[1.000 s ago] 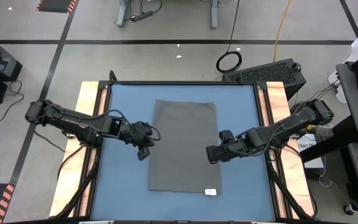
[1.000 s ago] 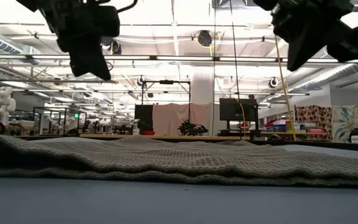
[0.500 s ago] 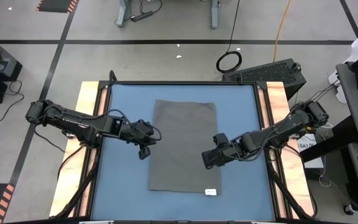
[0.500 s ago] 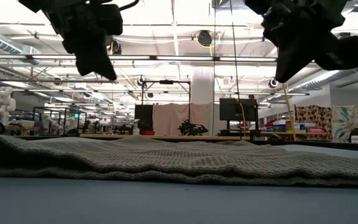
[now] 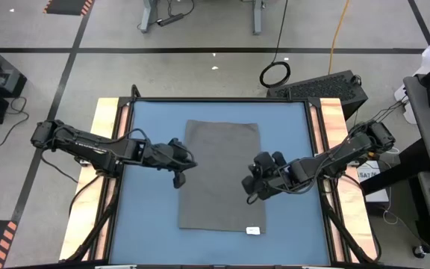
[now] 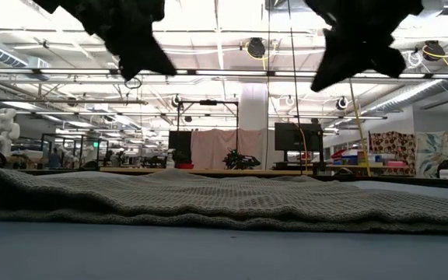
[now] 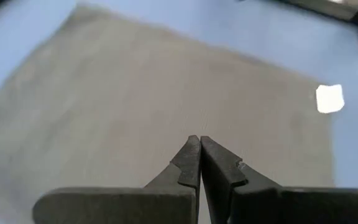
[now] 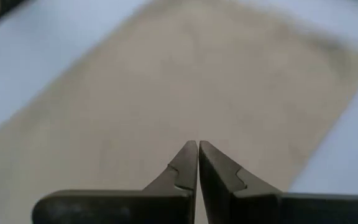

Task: Roll towel
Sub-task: Roll the gray towel

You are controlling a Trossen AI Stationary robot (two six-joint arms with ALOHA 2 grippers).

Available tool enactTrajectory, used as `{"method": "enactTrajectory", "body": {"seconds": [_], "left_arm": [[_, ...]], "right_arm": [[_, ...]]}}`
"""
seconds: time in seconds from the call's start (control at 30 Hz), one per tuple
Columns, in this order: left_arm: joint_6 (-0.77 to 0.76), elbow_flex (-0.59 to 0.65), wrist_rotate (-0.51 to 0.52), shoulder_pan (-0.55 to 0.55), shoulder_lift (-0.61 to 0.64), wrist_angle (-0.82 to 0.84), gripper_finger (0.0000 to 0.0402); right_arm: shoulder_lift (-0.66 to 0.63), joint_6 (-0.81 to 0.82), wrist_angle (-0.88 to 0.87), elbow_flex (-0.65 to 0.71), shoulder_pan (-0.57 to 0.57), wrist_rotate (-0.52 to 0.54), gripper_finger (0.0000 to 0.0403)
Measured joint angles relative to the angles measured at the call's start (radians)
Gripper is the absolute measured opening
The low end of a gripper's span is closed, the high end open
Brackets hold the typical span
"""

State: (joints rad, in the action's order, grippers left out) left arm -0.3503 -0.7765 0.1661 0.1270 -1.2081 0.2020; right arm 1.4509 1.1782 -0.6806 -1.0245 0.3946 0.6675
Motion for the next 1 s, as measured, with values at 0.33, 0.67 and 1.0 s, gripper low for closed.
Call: {"method": "enactTrajectory", "body": {"seconds": [0.33, 0.67, 1.0], "left_arm": [[0.159, -0.001, 0.006, 0.115, -0.108, -0.228, 0.0013], [0.093, -0.001, 0.113, 0.223, -0.179, -0.266, 0.0013], [0.041, -0.001, 0.223, 0.293, -0.193, -0.269, 0.0013]], "right_arm": [[0.079, -0.265, 0.206, -0.001, 0.028, 0.173, 0.0009], [0.055, -0.346, 0.219, -0.002, 0.013, 0.073, 0.0009], [0.068, -0.389, 0.160, 0.000, 0.033, 0.059, 0.0009]]}}
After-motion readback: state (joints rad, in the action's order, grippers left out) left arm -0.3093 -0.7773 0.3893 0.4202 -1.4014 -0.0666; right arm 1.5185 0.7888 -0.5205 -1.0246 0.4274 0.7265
